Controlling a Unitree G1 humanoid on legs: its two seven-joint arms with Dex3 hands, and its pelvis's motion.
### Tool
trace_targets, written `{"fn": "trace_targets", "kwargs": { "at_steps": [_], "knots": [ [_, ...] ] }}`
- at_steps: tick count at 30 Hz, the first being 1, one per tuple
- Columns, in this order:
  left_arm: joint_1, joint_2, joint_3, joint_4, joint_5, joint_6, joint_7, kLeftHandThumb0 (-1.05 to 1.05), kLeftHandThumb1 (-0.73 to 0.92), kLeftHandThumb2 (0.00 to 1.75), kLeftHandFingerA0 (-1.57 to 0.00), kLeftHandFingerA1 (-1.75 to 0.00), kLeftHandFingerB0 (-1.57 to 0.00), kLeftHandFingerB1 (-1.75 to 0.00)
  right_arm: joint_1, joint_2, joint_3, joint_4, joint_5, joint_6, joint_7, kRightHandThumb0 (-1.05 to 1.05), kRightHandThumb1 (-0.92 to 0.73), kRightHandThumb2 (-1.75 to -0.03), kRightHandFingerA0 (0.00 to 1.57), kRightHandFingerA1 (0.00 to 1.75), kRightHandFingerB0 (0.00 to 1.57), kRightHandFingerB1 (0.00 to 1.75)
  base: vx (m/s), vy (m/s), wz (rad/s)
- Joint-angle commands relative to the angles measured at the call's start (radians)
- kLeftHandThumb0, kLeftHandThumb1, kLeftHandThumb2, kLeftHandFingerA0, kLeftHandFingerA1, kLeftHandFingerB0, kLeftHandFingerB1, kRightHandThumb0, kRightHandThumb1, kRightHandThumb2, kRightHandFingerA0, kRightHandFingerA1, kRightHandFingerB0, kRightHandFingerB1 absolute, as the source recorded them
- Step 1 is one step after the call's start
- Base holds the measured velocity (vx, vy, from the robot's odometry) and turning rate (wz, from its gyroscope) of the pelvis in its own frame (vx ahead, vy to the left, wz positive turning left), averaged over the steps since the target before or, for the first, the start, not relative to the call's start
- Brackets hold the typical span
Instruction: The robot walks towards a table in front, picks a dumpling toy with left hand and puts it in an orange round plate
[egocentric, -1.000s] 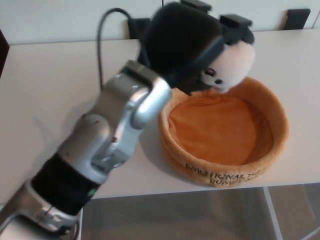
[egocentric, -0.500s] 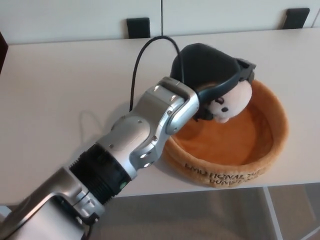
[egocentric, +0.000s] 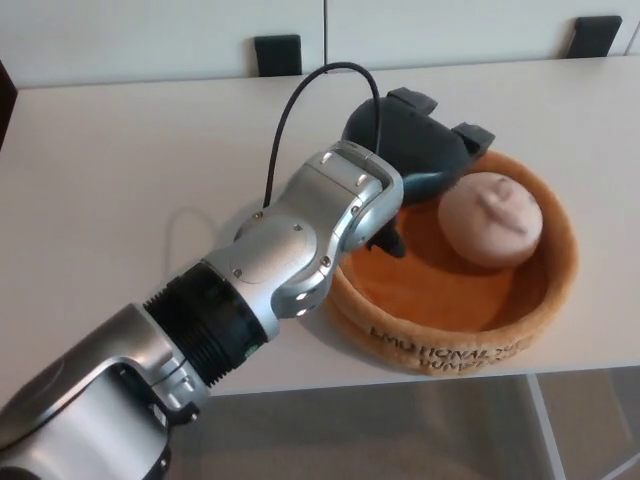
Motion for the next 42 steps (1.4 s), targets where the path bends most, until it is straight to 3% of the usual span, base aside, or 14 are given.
{"fn": "trace_targets", "kwargs": {
  "at_steps": [1, 11, 16, 22, 25, 26, 29, 32, 33, 34, 35, 39, 40, 42],
  "knots": [
    [-0.048, 0.037, -0.026, -0.045, 0.061, 0.072, -0.219, -0.41, 0.48, 0.54, 0.00, 0.00, 0.00, 0.00, -0.005, -0.025, -0.001, -0.015, -0.002, 0.026, 0.014, -0.38, -0.67, -0.62, 0.65, 1.01, 0.32, 0.33, 0.00, 0.000, 0.00],
    [-0.023, 0.124, -0.018, -0.263, 0.099, 0.073, -0.365, -0.59, 0.43, 0.65, 0.00, 0.00, 0.00, 0.00, 0.022, -0.032, 0.014, -0.032, -0.016, 0.024, 0.001, -0.39, -0.65, -0.61, 0.66, 0.98, 0.32, 0.33, 0.00, 0.000, 0.00],
    [0.062, 0.312, 0.187, -0.760, 0.022, 0.024, -0.427, -0.37, 0.49, 0.55, 0.00, 0.00, 0.00, 0.00, 0.009, -0.033, -0.003, -0.030, 0.002, 0.027, 0.013, -0.37, -0.64, -0.59, 0.63, 0.98, 0.31, 0.32, 0.00, 0.000, 0.00],
    [0.233, 0.450, 0.446, -1.146, -0.117, 0.018, -0.473, -0.11, 0.45, 0.70, 0.00, 0.00, 0.00, -0.05, 0.031, -0.032, 0.002, -0.016, -0.006, 0.030, -0.006, -0.38, -0.62, -0.59, 0.64, 1.09, 0.31, 0.32, 0.00, 0.000, 0.00],
    [0.419, 0.514, 0.703, -1.362, -0.239, 0.017, -0.510, 0.12, 0.57, 0.65, -0.07, -0.29, -0.11, -0.20, 0.047, -0.039, 0.003, -0.007, -0.009, 0.023, -0.012, -0.36, -0.61, -0.59, 0.65, 1.12, 0.31, 0.32, 0.00, 0.000, 0.00],
    [0.467, 0.523, 0.793, -1.408, -0.291, 0.018, -0.545, 0.12, 0.43, 0.91, 0.00, -0.45, -0.04, -0.44, 0.053, -0.041, -0.003, -0.002, -0.003, 0.019, -0.008, -0.35, -0.62, -0.59, 0.65, 1.07, 0.30, 0.32, 0.00, 0.000, 0.00],
    [0.561, 0.529, 1.053, -1.429, -0.479, -0.030, -0.638, 0.12, 0.47, 0.95, 0.00, -0.46, -0.09, -0.46, 0.055, -0.039, -0.019, 0.005, 0.019, 0.031, 0.024, -0.36, -0.65, -0.59, 0.58, 0.82, 0.29, 0.33, 0.00, 0.000, 0.00],
    [0.788, 0.524, 1.407, -1.429, -0.715, -0.169, -0.690, 0.13, 0.47, 0.99, -0.11, -0.52, -0.13, -0.48, 0.045, -0.041, -0.024, 0.039, 0.019, 0.046, 0.018, -0.27, -0.43, -0.93, 0.59, 0.79, 0.18, 0.52, 0.00, 0.000, 0.00],
    [0.823, 0.529, 1.442, -1.429, -0.729, -0.183, -0.705, 0.10, 0.48, 1.01, -0.09, -0.52, -0.11, -0.48, 0.043, -0.041, -0.021, 0.043, 0.015, 0.051, 0.015, -0.38, -0.64, -0.60, 0.59, 0.95, 0.32, 0.35, 0.00, 0.000, 0.00],
    [0.866, 0.534, 1.485, -1.429, -0.744, -0.199, -0.724, 0.10, 0.48, 1.01, -0.09, -0.52, -0.11, -0.48, 0.041, -0.041, -0.017, 0.048, 0.010, 0.057, 0.011, -0.38, -0.64, -0.60, 0.59, 0.95, 0.32, 0.35, 0.00, 0.000, 0.00],
    [0.996, 0.492, 1.546, -1.429, -0.758, -0.273, -0.690, -0.02, 0.59, 0.58, -0.22, -0.43, -0.27, -0.30, 0.041, -0.043, -0.014, 0.053, 0.007, 0.060, 0.007, -0.39, -0.65, -0.59, 0.57, 0.81, 0.30, 0.34, 0.00, 0.000, 0.00],
    [1.520, 0.284, 1.720, -1.395, -0.792, -0.518, -0.558, -0.01, 0.68, 0.61, -0.22, -0.43, -0.25, -0.30, 0.052, -0.036, -0.014, 0.065, 0.005, 0.050, -0.011, -0.45, -0.50, -0.81, 0.54, 0.73, 0.25, 0.47, 0.00, 0.000, 0.00],
    [1.610, 0.262, 1.736, -1.346, -0.795, -0.589, -0.520, -0.03, 0.66, 0.59, -0.27, -0.43, -0.25, -0.28, 0.058, -0.029, -0.019, 0.069, 0.010, 0.044, -0.013, -0.37, -0.64, -0.59, 0.57, 0.83, 0.31, 0.35, 0.00, 0.000, 0.00],
    [1.813, 0.207, 1.700, -1.245, -0.727, -0.691, -0.431, -0.05, 0.59, 0.57, -0.30, -0.47, -0.24, -0.29, 0.076, -0.021, -0.022, 0.077, 0.014, 0.031, -0.016, -0.38, -0.64, -0.58, 0.59, 0.82, 0.33, 0.35, 0.00, 0.000, 0.00]
  ]
}}
